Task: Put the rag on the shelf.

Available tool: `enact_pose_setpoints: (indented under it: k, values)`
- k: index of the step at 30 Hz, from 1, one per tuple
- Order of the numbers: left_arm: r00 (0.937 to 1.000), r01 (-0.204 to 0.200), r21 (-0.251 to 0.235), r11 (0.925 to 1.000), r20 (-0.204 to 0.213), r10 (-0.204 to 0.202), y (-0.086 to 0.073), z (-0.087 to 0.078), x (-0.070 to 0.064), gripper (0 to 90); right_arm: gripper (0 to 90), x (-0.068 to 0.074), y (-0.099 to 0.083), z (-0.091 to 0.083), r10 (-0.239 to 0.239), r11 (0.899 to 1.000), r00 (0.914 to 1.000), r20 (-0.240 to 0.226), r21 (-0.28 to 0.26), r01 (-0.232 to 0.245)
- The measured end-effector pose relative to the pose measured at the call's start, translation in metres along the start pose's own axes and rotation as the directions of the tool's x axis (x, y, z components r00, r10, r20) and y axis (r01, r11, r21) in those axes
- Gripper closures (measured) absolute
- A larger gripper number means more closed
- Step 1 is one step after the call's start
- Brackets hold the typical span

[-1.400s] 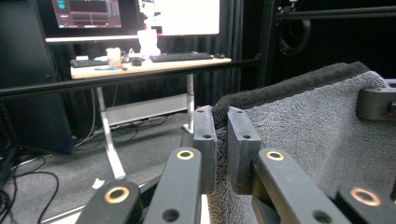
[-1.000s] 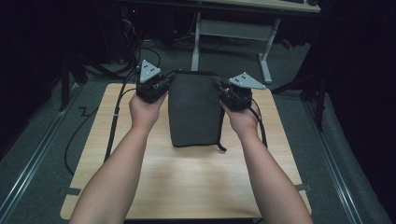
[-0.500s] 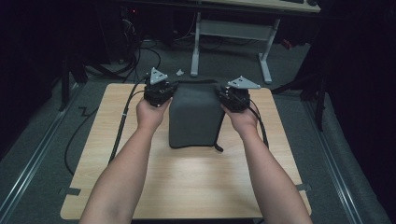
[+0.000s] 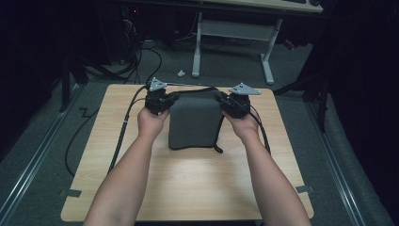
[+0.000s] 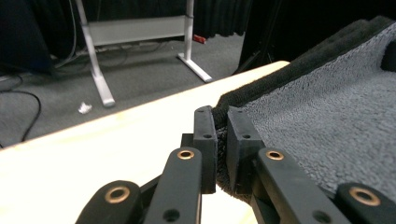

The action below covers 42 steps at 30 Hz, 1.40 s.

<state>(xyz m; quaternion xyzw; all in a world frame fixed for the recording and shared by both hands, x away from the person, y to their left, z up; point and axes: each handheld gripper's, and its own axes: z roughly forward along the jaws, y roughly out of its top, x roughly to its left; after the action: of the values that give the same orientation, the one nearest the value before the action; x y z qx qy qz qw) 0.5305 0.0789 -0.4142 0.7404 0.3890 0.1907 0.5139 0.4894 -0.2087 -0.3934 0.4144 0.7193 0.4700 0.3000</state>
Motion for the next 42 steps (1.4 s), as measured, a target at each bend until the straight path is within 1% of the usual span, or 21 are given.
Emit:
enact_pose_setpoints:
  k: [2, 5, 11, 14, 17, 19, 21, 23, 24, 26, 27, 29, 31, 34, 36, 42]
  values:
    - [0.9997, 0.018, 0.000, 0.9998, 0.015, -0.018, -0.004, 0.000, 0.001, 83.9, 79.4, 0.000, -0.001, 0.000, 0.006, 1.000, 0.9999, -0.012, -0.004, -0.006]
    - [0.9996, 0.018, 0.014, 0.9997, 0.019, -0.019, -0.008, 0.001, 0.001, 83.8, 79.3, -0.001, -0.001, -0.001, 0.006, 1.000, 0.9999, -0.015, -0.002, -0.006]
    - [0.9993, 0.028, 0.028, 0.9992, 0.024, -0.029, -0.013, 0.004, 0.000, 83.9, 79.1, -0.006, -0.004, 0.000, 0.039, 0.999, 0.9987, -0.032, -0.005, -0.040]
    - [0.9993, 0.024, 0.039, 0.9989, 0.027, -0.025, -0.015, 0.006, -0.001, 83.9, 79.0, -0.010, -0.006, 0.001, 0.043, 0.999, 0.9983, -0.039, -0.006, -0.044]
    - [0.9988, 0.033, 0.046, 0.9984, 0.034, -0.034, -0.018, 0.008, -0.001, 83.9, 79.1, -0.014, -0.011, 0.002, 0.056, 0.998, 0.9971, -0.052, -0.004, -0.057]
    - [0.9984, 0.039, 0.050, 0.9980, 0.039, -0.041, -0.020, 0.011, 0.000, 83.9, 79.2, -0.016, -0.014, 0.003, 0.074, 0.997, 0.9950, -0.066, -0.010, -0.075]
    - [0.9982, 0.042, 0.054, 0.9977, 0.040, -0.044, -0.022, 0.012, 0.001, 84.0, 79.2, -0.018, -0.016, 0.004, 0.080, 0.997, 0.9939, -0.075, -0.010, -0.081]
    - [0.9982, 0.041, 0.061, 0.9973, 0.041, -0.044, -0.024, 0.014, 0.002, 84.0, 79.1, -0.020, -0.017, 0.006, 0.082, 0.996, 0.9923, -0.092, -0.011, -0.084]
    - [0.9980, 0.045, 0.061, 0.9971, 0.042, -0.047, -0.025, 0.015, 0.002, 84.0, 79.0, -0.021, -0.018, 0.006, 0.083, 0.996, 0.9904, -0.110, -0.012, -0.085]
    - [0.9982, 0.040, 0.071, 0.9967, 0.042, -0.043, -0.027, 0.017, 0.001, 84.0, 79.0, -0.023, -0.020, 0.005, 0.066, 0.998, 0.9890, -0.132, -0.010, -0.068]
    - [0.9982, 0.038, 0.072, 0.9967, 0.043, -0.041, -0.028, 0.018, 0.001, 84.0, 79.0, -0.024, -0.021, 0.005, 0.065, 0.998, 0.9878, -0.141, -0.007, -0.067]
    - [0.9979, 0.043, 0.074, 0.9963, 0.044, -0.047, -0.029, 0.019, 0.001, 84.1, 79.1, -0.025, -0.023, 0.005, 0.049, 0.999, 0.9896, -0.135, 0.003, -0.049]
    - [0.9974, 0.050, 0.072, 0.9962, 0.048, -0.053, -0.030, 0.020, 0.001, 84.1, 79.2, -0.025, -0.024, 0.004, 0.055, 0.998, 0.9893, -0.135, 0.005, -0.055]
    - [0.9962, 0.069, 0.069, 0.9952, 0.047, -0.072, -0.031, 0.020, 0.001, 84.2, 79.8, -0.024, -0.026, 0.006, 0.061, 0.998, 0.9933, -0.098, -0.001, -0.062]
    - [0.9952, 0.083, 0.070, 0.9941, 0.046, -0.086, -0.033, 0.020, 0.002, 84.2, 79.8, -0.022, -0.028, 0.008, 0.078, 0.997, 0.9932, -0.087, 0.003, -0.078]
    - [0.9910, 0.120, 0.070, 0.9904, 0.052, -0.124, -0.037, 0.021, 0.002, 84.1, 79.6, -0.025, -0.030, 0.013, 0.134, 0.991, 0.9861, -0.099, 0.010, -0.134]
